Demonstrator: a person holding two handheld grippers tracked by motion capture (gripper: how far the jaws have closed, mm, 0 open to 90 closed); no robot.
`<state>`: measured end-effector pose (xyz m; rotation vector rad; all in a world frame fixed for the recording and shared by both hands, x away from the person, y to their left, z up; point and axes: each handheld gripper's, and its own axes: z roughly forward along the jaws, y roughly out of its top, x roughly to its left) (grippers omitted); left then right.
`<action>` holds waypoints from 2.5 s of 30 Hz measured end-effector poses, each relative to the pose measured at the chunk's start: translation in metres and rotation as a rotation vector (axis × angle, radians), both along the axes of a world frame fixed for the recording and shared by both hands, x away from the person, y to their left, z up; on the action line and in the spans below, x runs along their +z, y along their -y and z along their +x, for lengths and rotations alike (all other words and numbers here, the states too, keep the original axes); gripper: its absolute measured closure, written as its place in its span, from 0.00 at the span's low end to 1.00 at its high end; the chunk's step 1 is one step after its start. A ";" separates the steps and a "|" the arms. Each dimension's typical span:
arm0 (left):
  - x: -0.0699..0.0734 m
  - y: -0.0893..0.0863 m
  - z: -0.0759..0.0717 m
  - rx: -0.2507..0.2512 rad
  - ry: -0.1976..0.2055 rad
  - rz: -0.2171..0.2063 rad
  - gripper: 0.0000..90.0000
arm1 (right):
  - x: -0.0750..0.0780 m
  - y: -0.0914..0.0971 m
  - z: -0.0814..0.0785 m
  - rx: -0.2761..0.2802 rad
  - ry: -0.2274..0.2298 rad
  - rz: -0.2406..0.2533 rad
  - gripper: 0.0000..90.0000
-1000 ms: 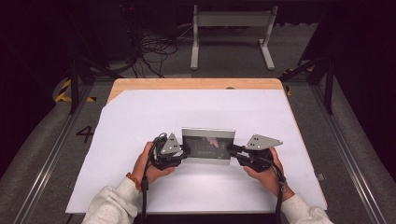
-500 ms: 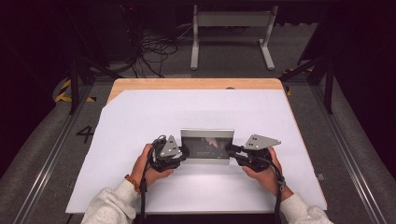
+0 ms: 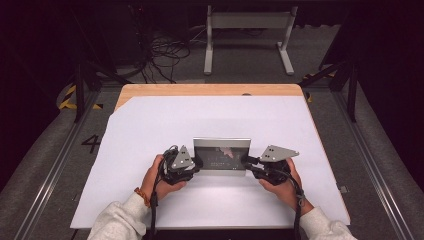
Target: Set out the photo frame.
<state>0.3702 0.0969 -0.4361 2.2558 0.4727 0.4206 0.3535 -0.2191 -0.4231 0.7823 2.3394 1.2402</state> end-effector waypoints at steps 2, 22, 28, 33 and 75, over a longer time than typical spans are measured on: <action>0.000 0.000 0.000 -0.002 -0.001 0.000 0.75 | 0.000 -0.001 -0.001 0.000 0.006 -0.013 0.83; 0.004 -0.004 -0.003 -0.008 0.014 -0.009 0.70 | 0.001 -0.003 -0.006 0.000 0.010 -0.066 0.79; 0.006 -0.006 -0.004 -0.011 0.019 -0.013 0.69 | 0.004 0.001 -0.010 0.001 0.017 -0.068 0.76; 0.008 -0.008 -0.006 -0.005 0.027 -0.016 0.63 | 0.007 0.007 -0.012 -0.010 0.022 -0.061 0.73; -0.004 -0.045 -0.028 0.056 -0.008 -0.086 0.08 | -0.007 0.019 -0.026 0.001 0.016 -0.102 0.10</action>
